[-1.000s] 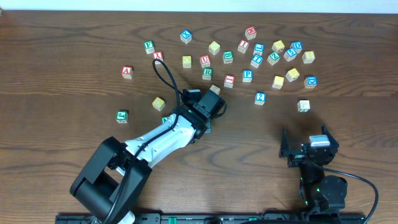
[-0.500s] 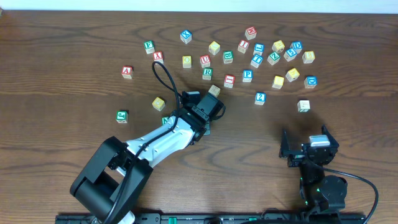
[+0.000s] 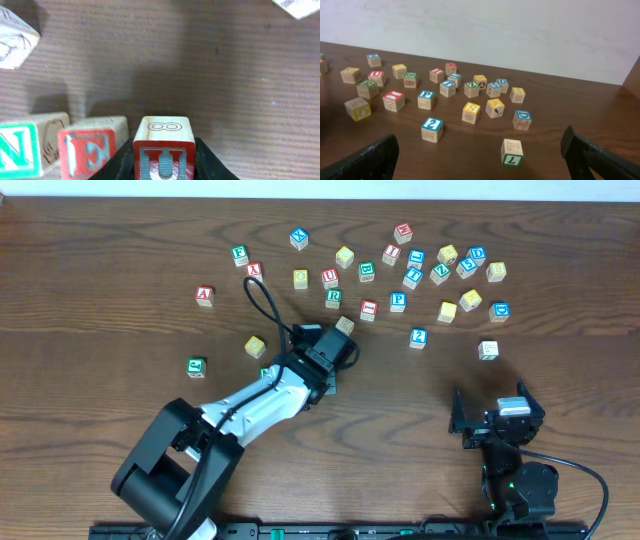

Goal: Spell out NEURIPS

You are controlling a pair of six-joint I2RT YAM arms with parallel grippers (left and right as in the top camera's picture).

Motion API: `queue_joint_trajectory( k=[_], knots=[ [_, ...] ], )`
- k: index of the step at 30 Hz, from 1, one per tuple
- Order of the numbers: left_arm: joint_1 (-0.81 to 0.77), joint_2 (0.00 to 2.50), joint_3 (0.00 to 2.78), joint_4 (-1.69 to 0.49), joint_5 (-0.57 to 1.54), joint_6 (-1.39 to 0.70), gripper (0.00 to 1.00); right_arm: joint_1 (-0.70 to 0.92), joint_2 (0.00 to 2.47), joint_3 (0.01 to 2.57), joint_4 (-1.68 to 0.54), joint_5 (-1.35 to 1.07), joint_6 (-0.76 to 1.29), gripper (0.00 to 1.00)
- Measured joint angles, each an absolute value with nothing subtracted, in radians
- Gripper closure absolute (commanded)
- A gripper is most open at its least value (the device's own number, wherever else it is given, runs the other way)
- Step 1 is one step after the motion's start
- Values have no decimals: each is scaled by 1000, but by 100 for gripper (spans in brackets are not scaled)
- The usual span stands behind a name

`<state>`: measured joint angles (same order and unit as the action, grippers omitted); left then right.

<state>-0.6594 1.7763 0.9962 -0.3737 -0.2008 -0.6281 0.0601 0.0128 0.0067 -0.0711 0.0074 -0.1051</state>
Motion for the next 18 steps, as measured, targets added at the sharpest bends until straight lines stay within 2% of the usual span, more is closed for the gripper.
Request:
queue_joint_trajectory(
  k=[6, 18],
  knots=[
    [-606, 1776, 996, -365, -160, -615, 93, 60, 13, 7, -71, 7, -105, 1],
    [-636, 1776, 996, -359, -151, -581, 93, 60, 13, 7, -71, 7, -105, 1]
  ],
)
